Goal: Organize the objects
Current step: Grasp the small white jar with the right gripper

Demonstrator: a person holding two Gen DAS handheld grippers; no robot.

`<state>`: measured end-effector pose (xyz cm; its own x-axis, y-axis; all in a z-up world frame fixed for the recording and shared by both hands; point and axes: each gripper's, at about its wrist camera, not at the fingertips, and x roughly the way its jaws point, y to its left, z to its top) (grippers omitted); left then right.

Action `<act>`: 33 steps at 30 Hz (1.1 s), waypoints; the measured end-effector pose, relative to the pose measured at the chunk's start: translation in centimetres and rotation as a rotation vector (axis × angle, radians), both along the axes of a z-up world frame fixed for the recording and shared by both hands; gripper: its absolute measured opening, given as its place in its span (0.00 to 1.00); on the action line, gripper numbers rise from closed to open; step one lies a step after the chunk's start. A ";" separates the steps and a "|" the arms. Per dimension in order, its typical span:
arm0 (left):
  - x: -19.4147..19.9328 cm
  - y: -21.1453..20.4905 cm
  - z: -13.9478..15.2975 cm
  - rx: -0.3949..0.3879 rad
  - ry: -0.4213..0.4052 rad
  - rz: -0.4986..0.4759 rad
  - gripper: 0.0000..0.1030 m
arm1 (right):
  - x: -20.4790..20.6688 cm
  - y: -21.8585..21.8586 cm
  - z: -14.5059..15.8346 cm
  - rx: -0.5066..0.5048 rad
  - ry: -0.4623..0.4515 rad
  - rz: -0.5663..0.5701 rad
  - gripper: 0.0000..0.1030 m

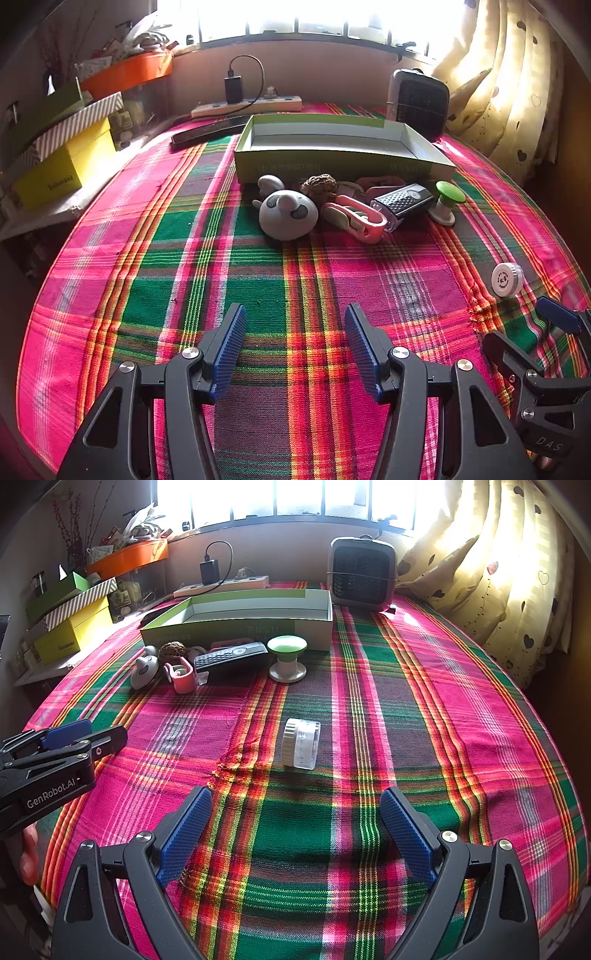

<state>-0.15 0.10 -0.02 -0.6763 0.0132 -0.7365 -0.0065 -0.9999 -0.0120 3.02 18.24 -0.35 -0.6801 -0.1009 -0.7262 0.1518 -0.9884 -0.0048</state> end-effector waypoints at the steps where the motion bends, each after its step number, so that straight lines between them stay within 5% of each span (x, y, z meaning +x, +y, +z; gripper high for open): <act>1: 0.0 0.0 0.0 0.001 0.000 0.001 0.52 | 0.0 0.0 0.0 0.000 0.000 0.000 0.90; 28: -1.3 -0.7 0.3 0.007 -0.025 -0.081 0.58 | -1.3 1.8 0.6 -0.034 -0.038 -0.072 0.90; 33: -1.5 -0.8 0.3 0.001 -0.020 -0.130 0.58 | -2.3 1.2 0.6 0.004 -0.043 -0.068 0.79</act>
<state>-1.65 -0.73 0.27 -0.6537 0.1001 -0.7501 -0.1354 -0.9907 -0.0142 0.76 19.47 0.29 -0.6533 -0.0520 -0.7553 0.0841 -0.9964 -0.0041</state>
